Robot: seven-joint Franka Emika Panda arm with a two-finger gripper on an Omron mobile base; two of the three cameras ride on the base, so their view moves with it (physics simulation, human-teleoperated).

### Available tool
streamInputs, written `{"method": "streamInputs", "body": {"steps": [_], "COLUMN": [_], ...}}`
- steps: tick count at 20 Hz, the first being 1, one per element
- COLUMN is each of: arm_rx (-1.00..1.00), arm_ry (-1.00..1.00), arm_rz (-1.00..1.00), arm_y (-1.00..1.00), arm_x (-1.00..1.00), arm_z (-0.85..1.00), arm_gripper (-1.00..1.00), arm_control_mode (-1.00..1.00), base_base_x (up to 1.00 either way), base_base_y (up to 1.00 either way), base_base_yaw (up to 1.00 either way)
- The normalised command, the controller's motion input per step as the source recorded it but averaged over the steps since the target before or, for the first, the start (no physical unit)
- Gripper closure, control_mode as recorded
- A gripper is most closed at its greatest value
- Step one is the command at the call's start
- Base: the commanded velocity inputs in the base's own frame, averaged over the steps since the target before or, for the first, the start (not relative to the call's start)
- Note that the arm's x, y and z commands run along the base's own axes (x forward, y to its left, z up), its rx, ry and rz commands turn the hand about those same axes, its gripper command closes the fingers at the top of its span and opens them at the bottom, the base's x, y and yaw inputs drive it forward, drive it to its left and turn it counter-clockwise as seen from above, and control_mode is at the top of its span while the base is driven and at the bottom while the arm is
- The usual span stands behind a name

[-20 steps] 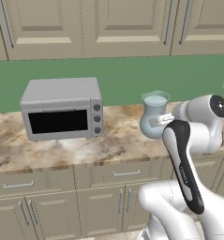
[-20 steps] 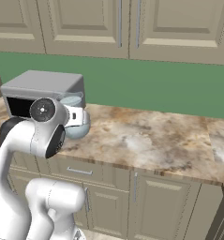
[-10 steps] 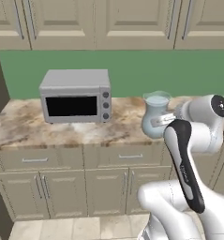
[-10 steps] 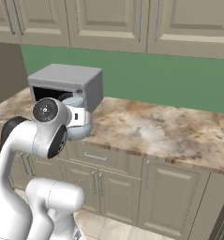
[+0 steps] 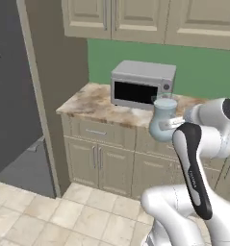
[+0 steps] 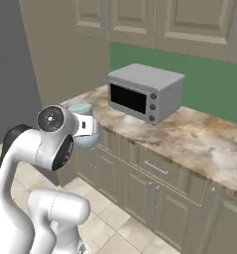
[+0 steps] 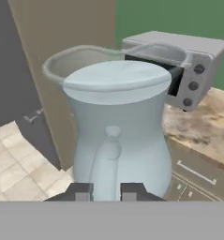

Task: Move the jam and bread from the second highest shelf to the top shelf to make space. Then, place the pitcher from the counter on the cleared second highest shelf.

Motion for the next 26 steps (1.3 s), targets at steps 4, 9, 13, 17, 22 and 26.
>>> {"method": "streamInputs", "body": {"steps": [4, 9, 13, 17, 22, 26], "arm_rx": [0.0, 0.0, 0.0, 0.0, 0.0, 0.0], "arm_ry": [0.0, 0.0, 0.0, 0.0, 0.0, 0.0], "arm_rz": [0.0, 0.0, 0.0, 0.0, 0.0, 0.0], "arm_y": [0.0, 0.0, 0.0, 0.0, 0.0, 0.0], "arm_x": [0.0, 0.0, 0.0, 0.0, 0.0, 0.0], "arm_z": [0.0, 0.0, 0.0, 0.0, 0.0, 0.0], "arm_gripper": [1.0, 1.0, 1.0, 1.0, 1.0, 1.0], "arm_control_mode": [1.0, 1.0, 1.0, 1.0, 1.0, 1.0], "base_base_x": [0.06, 0.19, 0.0, -0.09, -0.33, -0.61], "base_base_y": [-0.01, -0.03, -0.05, -0.02, 0.0, -0.08], "base_base_yaw": [0.72, 0.75, 0.83, 0.85, 0.86, 0.86]}}
